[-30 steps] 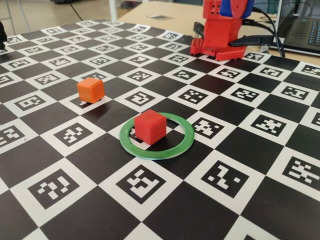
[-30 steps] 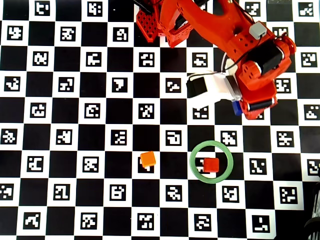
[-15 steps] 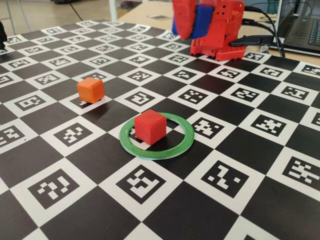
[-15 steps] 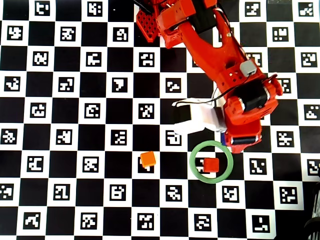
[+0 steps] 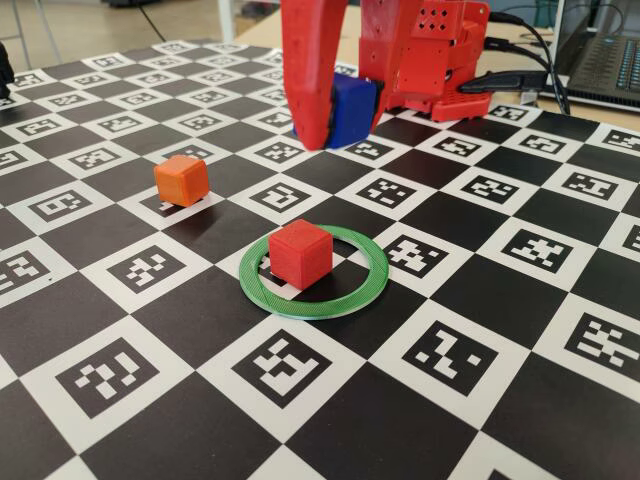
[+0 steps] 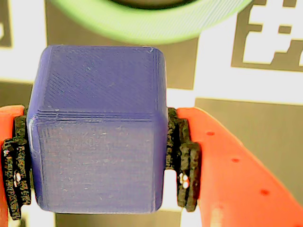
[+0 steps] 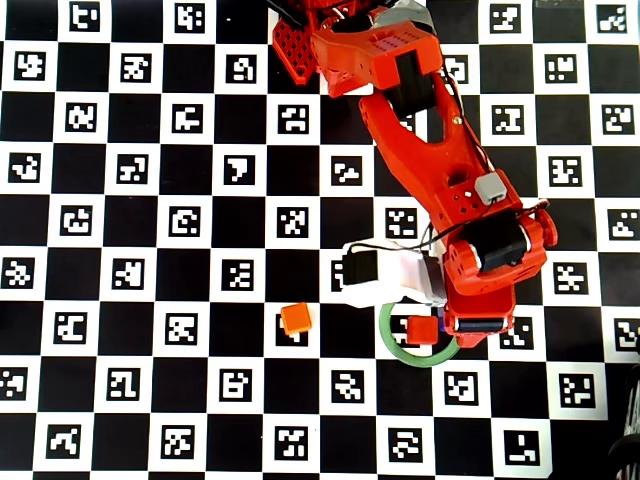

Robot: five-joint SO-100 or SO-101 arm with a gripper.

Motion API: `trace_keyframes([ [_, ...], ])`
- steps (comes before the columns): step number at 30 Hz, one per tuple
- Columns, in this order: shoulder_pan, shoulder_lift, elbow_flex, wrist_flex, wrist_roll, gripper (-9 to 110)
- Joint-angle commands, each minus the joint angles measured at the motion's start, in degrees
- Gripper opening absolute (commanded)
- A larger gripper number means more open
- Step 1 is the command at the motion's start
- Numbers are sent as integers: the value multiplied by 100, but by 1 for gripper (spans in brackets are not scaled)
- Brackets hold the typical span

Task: Grab the red cube then put it in the green circle then put the blue cube on top and finally the orange cube on top

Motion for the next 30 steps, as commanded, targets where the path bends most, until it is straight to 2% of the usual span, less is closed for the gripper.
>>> trace_keyframes([
  [1,185,88,-466,-176,-88,-1],
  [30,387,-53,-114,-668,-431,-1],
])
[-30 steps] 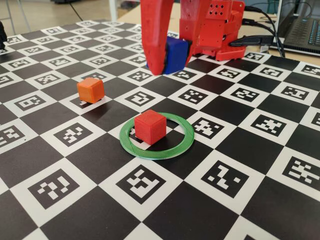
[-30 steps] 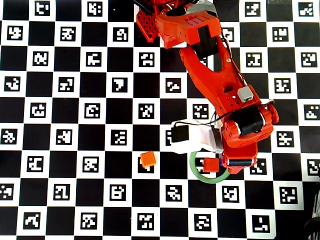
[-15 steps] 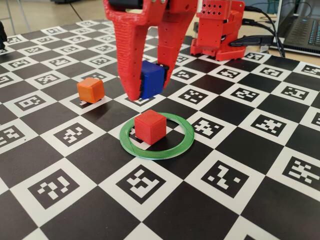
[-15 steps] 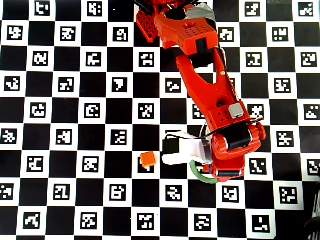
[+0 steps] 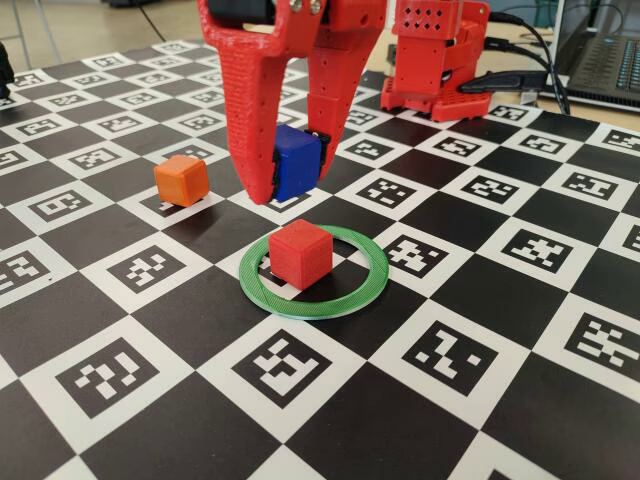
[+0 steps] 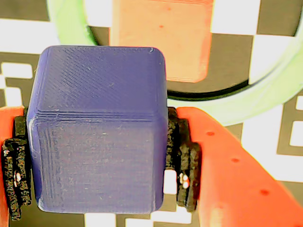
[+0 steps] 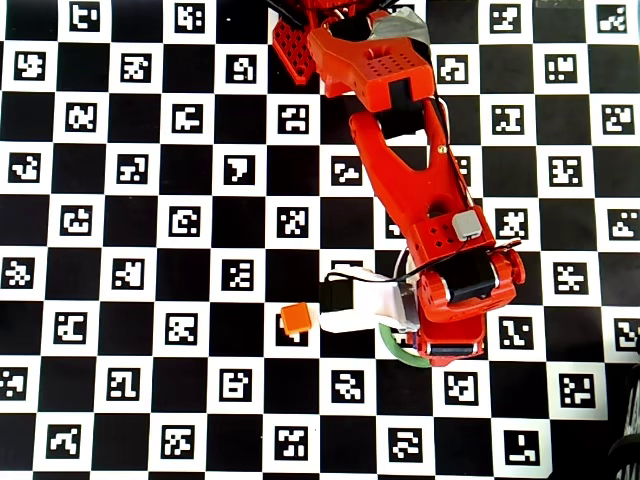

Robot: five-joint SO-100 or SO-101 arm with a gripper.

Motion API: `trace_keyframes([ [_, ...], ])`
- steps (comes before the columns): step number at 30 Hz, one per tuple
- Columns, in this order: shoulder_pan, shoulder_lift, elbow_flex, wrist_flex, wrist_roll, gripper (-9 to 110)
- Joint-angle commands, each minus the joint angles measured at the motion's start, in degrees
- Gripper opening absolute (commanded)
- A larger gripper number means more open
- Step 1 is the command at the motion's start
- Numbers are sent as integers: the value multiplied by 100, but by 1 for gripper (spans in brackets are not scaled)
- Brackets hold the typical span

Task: Grab the red cube then put it in the green circle then put the blue cube on top and finally the orange cube on top

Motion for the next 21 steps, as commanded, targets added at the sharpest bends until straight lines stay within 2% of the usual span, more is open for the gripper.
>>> trace_keyframes([
  [1,18,308,-62,-149,-79,-1],
  [21,-53,387,378,-290,35,-1],
])
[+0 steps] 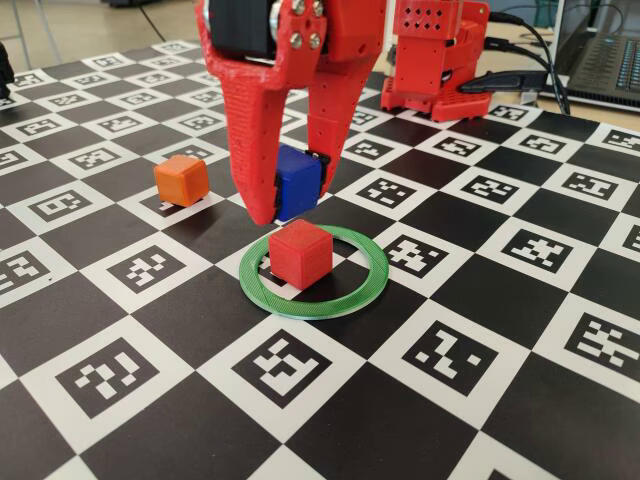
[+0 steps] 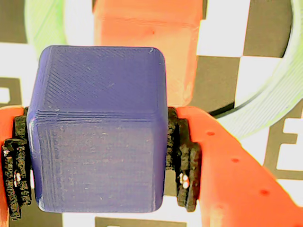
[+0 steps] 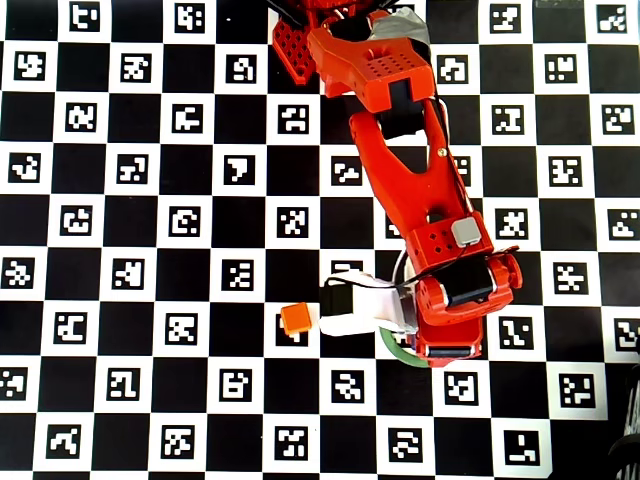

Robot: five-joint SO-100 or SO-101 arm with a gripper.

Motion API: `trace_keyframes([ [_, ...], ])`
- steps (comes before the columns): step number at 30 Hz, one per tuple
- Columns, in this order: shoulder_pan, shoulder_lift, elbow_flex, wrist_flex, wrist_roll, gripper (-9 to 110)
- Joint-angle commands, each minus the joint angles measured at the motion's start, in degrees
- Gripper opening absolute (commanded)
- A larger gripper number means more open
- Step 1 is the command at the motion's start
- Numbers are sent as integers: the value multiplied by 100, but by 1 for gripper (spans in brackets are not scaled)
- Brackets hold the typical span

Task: Grab the red cube then put it in the green circle then put the blue cube on top and finally the orange cube on top

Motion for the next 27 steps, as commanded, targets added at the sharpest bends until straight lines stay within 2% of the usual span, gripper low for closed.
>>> trace_keyframes([
  [1,-44,396,-62,-105,79,-1],
  [27,-114,466,167,-149,141,-1],
])
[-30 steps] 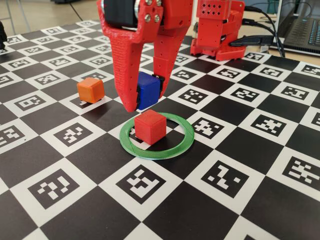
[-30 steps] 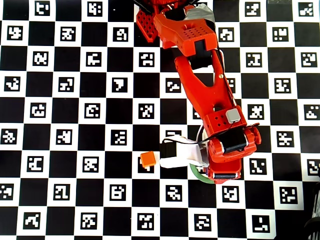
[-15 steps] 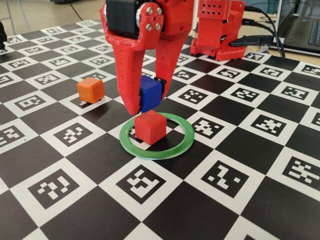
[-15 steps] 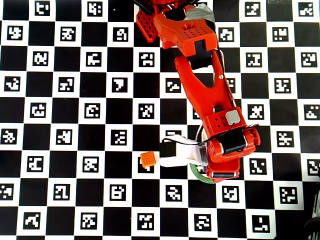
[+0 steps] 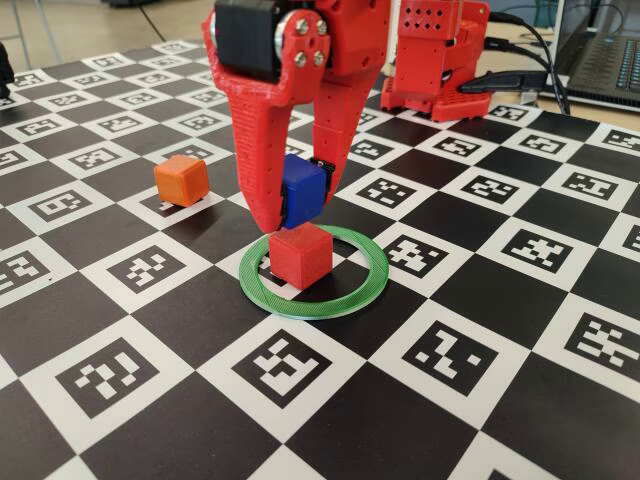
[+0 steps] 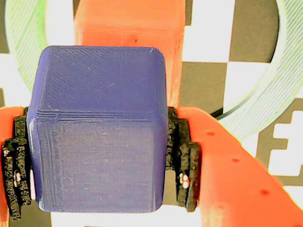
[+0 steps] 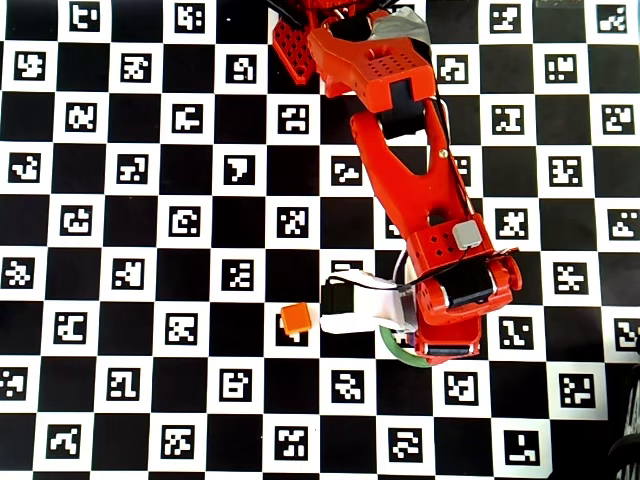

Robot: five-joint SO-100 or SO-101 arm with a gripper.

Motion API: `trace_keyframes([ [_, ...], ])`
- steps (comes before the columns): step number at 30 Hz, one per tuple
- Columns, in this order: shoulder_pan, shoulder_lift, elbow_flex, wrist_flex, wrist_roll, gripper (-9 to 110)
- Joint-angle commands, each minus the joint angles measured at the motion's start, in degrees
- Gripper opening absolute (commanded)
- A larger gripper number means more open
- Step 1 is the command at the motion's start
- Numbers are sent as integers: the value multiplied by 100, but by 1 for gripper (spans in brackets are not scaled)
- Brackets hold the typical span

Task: Grab the red cube then put it in the green circle then put the blue cube on top and finally the orange cube on top

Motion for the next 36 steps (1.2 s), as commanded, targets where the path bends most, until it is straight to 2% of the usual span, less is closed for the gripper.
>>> trace_keyframes([
  [1,-79,466,-18,-62,44,-1],
  [36,-141,431,237,-237,202,-1],
])
